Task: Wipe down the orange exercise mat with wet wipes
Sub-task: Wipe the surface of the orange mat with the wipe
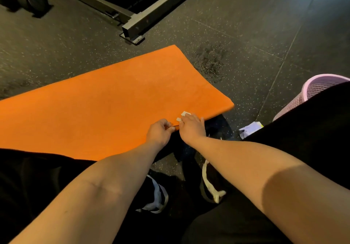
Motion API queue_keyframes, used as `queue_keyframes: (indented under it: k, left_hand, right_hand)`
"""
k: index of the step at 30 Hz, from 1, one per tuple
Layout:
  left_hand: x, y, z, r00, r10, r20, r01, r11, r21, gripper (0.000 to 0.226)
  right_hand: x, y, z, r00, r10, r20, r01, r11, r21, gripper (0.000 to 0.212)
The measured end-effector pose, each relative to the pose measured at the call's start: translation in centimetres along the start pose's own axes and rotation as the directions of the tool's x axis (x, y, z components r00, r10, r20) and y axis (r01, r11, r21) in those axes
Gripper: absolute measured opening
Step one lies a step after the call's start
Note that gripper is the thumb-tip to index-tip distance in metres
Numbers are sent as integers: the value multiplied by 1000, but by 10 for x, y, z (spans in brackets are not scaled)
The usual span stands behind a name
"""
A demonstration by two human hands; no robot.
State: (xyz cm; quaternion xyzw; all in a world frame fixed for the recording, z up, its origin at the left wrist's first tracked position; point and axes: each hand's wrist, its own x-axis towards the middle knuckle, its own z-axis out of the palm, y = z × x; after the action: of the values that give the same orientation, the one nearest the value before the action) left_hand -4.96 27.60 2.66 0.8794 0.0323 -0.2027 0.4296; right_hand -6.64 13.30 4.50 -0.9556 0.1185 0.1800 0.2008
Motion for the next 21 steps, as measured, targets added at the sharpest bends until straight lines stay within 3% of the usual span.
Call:
queue_keyframes:
  k: [5,10,15,18,21]
  left_hand:
    - [1,-4,8,999,-30,14,30,999,-15,19]
    - [1,-9,19,997,18,80,-34,977,210,13]
    - [5,-21,30,986,101,135,-134,956,260,3]
    - [27,-21,31,990,101,99,-129,934,333,24]
    - [58,-13,35,996,-11,90,-25,921,390,36]
  right_hand:
    - [6,0,10,999,19,34,-20,999,48,46]
    - [12,10,23,992,14,126,-15,1000,14,46]
    - [33,21,29,968,33,247,-30,999,-17,53]
    - [52,22,28,958,20,284,-15,1000,-22,56]
    - [73,20,34,954,18,300,-16,1000,-10,55]
